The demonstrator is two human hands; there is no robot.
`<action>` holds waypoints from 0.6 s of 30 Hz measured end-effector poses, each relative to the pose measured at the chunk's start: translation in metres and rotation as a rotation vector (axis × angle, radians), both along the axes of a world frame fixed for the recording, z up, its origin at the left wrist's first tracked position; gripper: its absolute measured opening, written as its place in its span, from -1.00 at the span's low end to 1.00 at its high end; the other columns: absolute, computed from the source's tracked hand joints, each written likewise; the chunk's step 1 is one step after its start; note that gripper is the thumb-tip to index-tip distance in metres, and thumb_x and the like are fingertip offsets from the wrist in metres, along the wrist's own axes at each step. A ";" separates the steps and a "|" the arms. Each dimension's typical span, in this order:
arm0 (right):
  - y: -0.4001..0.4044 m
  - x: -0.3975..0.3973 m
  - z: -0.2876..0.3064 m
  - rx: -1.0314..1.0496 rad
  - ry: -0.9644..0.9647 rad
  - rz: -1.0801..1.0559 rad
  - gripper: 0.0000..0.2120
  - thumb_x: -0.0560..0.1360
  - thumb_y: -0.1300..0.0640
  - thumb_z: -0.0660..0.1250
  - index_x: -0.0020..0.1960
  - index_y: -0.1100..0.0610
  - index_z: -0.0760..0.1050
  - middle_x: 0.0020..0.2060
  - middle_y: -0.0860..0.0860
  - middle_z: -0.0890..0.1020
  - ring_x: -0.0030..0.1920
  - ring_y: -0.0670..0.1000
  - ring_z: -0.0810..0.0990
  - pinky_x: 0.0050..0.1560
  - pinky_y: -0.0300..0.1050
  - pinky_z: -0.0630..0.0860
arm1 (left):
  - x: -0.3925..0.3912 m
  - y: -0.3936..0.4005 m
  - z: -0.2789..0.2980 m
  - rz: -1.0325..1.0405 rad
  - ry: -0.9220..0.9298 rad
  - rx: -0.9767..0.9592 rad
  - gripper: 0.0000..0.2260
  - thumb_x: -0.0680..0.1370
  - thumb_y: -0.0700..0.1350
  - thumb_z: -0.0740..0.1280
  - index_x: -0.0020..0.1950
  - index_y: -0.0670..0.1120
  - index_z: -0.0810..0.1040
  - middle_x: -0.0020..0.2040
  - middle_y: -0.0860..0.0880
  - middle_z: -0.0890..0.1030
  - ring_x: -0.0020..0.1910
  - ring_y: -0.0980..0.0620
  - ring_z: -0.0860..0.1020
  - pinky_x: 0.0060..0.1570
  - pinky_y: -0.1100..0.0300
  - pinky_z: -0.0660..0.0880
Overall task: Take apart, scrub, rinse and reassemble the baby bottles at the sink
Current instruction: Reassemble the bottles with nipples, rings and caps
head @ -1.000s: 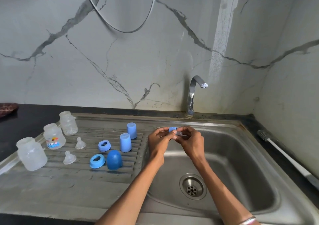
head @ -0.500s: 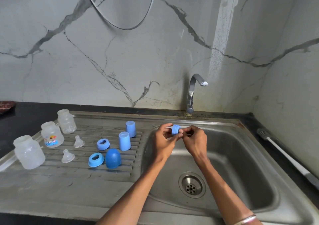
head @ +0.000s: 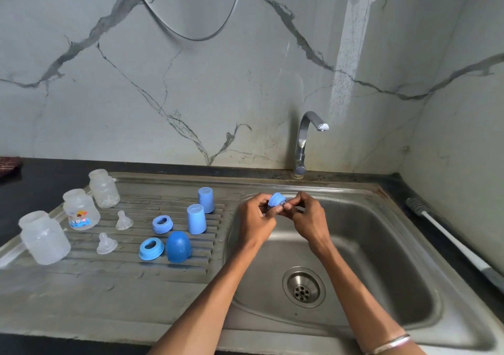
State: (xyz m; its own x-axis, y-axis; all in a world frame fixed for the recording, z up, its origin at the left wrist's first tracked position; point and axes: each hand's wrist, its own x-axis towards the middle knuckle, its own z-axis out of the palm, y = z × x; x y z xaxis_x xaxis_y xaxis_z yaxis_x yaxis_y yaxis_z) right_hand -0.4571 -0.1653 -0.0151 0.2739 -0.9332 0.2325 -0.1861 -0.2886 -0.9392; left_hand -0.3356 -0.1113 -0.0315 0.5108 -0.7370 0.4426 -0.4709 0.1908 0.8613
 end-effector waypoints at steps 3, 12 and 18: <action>-0.001 -0.004 0.002 -0.072 0.048 0.017 -0.81 0.50 0.33 0.42 -0.22 0.14 0.47 -0.20 -0.03 0.68 -0.19 -0.25 0.65 -0.12 -0.39 0.52 | 0.007 0.004 0.004 -0.105 0.372 -0.021 -0.89 0.56 -0.18 0.43 0.00 -0.22 0.67 -0.09 -0.15 0.72 -0.09 -0.04 0.70 -0.03 -0.04 0.65; -0.001 -0.004 0.006 -0.022 -0.028 0.173 -0.91 0.48 0.40 0.42 -0.08 0.25 0.59 -0.13 0.13 0.70 -0.08 0.01 0.70 -0.09 -0.22 0.63 | 0.009 0.016 0.021 -0.383 0.840 0.150 -0.71 0.52 -0.49 0.25 0.09 -0.23 0.65 0.02 -0.23 0.69 -0.01 -0.11 0.67 -0.02 0.14 0.64; 0.000 -0.002 0.013 0.003 -0.073 0.206 -0.85 0.48 0.44 0.40 -0.01 0.27 0.64 -0.13 0.13 0.72 -0.08 0.01 0.72 -0.03 -0.20 0.64 | 0.015 0.016 0.022 -0.457 1.046 0.116 -0.73 0.53 -0.50 0.25 0.05 -0.23 0.65 -0.02 -0.24 0.68 -0.09 -0.11 0.67 -0.11 0.12 0.65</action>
